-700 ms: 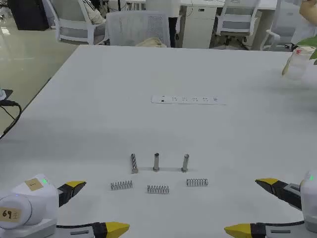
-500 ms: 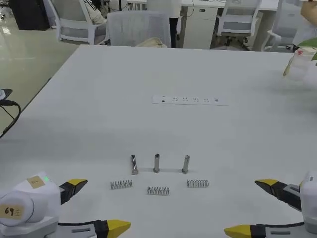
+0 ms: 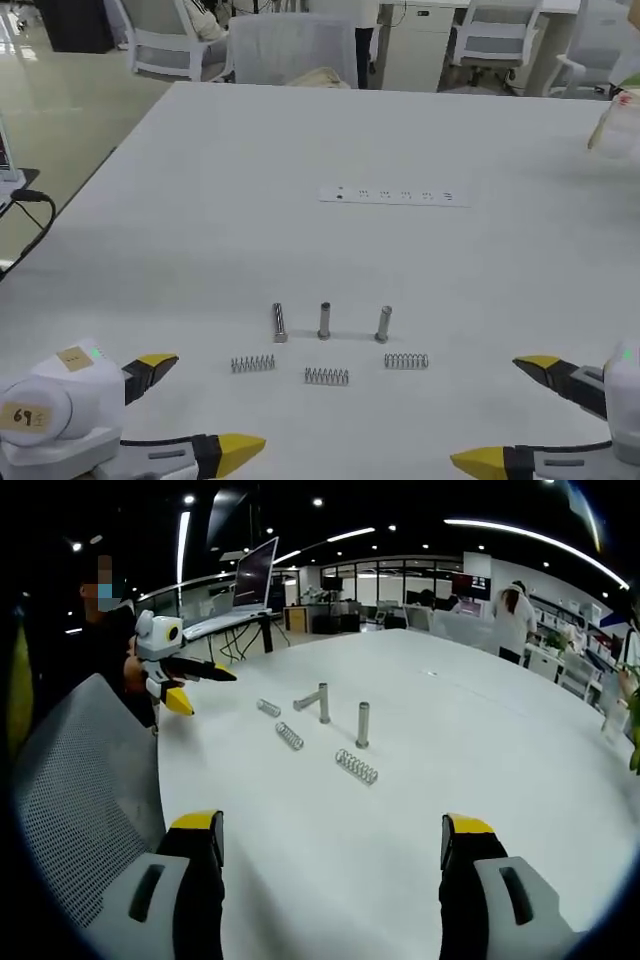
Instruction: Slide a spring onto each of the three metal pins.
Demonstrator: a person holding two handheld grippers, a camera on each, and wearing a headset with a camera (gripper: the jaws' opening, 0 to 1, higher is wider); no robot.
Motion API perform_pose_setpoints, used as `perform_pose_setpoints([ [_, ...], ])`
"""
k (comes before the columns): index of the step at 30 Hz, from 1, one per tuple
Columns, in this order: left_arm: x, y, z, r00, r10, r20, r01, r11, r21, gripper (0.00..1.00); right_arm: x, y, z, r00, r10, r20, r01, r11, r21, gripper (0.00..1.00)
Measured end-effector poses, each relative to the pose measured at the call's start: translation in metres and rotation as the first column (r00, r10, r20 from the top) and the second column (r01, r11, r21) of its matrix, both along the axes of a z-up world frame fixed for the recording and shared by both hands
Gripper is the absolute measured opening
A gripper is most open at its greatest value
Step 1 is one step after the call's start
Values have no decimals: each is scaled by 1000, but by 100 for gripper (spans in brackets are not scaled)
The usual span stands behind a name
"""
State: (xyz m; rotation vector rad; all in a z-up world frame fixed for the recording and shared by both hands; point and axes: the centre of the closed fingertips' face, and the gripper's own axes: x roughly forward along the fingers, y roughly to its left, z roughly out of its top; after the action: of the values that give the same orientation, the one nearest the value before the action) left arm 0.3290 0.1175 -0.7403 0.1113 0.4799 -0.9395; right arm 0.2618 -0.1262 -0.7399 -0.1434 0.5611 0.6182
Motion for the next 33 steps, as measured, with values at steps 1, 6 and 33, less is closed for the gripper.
perform_pose_setpoints([
  [1, 0, 0, 0, 1000, -1, 0, 1, 1000, -1, 86, 0, 0, 0, 1000, -1, 1, 1, 1000, 1, 89],
  [6, 0, -2, 0, 1000, -5, 0, 5, 1000, -2, 86, 1, 0, 0, 1000, -5, 3, 5, 1000, 1, 89],
  [33, 11, -6, 1, 1000, -7, 9, 7, 1000, -3, 84, 7, 0, -1, 1000, 3, -1, -3, 1000, -9, 88],
])
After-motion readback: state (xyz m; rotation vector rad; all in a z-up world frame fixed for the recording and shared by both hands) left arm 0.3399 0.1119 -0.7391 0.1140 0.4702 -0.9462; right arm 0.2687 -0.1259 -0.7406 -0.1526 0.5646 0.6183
